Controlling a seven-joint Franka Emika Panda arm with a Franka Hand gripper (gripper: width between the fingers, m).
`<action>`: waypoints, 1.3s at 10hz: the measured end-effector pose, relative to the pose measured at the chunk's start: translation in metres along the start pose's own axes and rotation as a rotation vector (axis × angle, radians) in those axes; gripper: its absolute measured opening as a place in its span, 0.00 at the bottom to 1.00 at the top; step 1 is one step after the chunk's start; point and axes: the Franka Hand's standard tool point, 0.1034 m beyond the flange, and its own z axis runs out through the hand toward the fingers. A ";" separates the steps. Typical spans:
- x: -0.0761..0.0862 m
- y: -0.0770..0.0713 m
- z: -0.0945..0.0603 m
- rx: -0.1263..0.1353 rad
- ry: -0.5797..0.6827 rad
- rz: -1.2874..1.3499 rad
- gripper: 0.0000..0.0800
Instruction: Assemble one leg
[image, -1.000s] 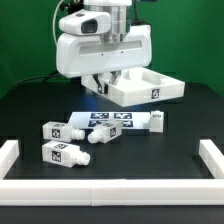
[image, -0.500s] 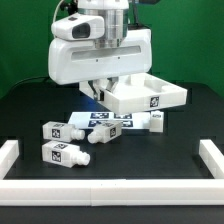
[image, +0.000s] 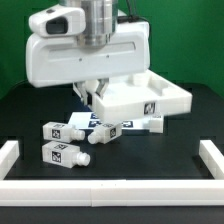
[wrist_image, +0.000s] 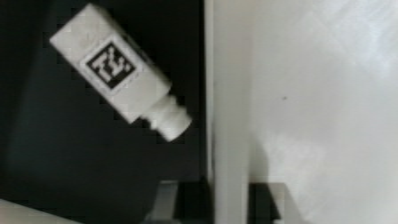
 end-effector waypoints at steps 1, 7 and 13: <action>0.007 0.003 0.004 0.038 -0.041 0.045 0.07; 0.012 -0.002 0.021 0.032 -0.038 0.109 0.07; 0.051 -0.028 0.081 0.068 -0.012 0.242 0.07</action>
Offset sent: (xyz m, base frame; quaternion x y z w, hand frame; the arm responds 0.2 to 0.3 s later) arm 0.0000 0.0000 0.0000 0.0000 0.0000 0.0000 1.0000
